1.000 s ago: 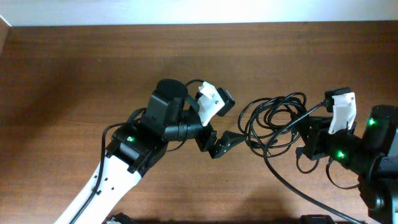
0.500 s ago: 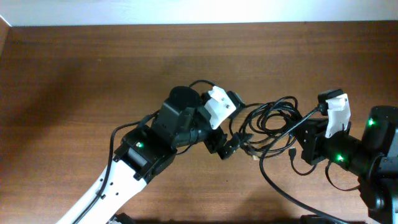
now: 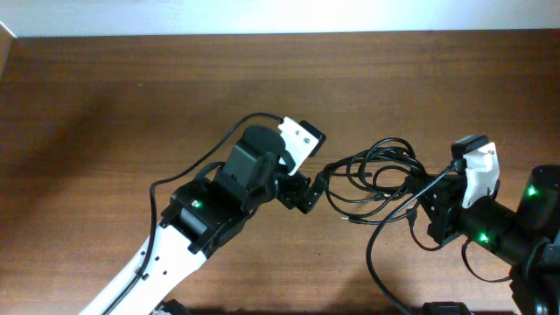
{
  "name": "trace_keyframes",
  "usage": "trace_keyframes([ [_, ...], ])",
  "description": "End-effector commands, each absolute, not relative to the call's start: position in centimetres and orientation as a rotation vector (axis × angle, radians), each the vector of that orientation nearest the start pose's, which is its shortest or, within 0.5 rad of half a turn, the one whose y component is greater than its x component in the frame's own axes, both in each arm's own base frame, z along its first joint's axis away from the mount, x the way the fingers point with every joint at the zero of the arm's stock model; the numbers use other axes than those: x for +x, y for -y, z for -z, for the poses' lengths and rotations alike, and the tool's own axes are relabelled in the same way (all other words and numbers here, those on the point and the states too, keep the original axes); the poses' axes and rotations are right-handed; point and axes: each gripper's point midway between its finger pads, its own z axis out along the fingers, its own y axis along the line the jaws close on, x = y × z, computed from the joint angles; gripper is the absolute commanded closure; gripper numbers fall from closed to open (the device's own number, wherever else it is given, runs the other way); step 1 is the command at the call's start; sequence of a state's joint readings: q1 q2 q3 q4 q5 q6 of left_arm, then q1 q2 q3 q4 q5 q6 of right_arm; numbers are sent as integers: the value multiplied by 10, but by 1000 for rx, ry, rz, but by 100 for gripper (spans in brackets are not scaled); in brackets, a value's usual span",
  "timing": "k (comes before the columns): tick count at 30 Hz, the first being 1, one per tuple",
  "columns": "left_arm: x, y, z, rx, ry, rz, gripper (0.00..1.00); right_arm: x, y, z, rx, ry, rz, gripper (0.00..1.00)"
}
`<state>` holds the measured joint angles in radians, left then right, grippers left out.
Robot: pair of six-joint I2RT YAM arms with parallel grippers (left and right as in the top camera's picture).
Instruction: Untangle cables
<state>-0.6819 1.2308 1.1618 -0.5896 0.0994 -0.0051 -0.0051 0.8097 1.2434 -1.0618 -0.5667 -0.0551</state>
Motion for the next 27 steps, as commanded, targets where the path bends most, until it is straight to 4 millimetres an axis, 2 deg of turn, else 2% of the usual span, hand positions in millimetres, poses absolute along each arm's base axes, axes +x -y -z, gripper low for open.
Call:
trace_keyframes([
  [1,284,234,-243,771,-2186,377,1,206,-96,-349,-395,-2049,-602,96],
  [5,294,209,-237,712,-2218,191,1,206,-96,-349,-395,-2048,-601,96],
  [8,300,198,-236,699,-2213,96,1,206,-95,-349,-395,-2049,-601,96],
  [14,301,193,-240,710,-2193,53,1,207,-94,-348,-395,-2051,-590,96],
  [16,300,191,-248,699,-2173,63,1,206,-94,-347,-411,-2050,-581,96],
  [20,291,185,-277,662,-2094,102,1,206,-90,-341,-402,-2080,-548,96],
  [22,282,187,-288,745,-2035,117,1,204,-90,-338,-438,-2082,-532,96],
  [27,247,219,-302,1088,-1843,295,1,196,-90,-328,-555,-2096,-482,96],
])
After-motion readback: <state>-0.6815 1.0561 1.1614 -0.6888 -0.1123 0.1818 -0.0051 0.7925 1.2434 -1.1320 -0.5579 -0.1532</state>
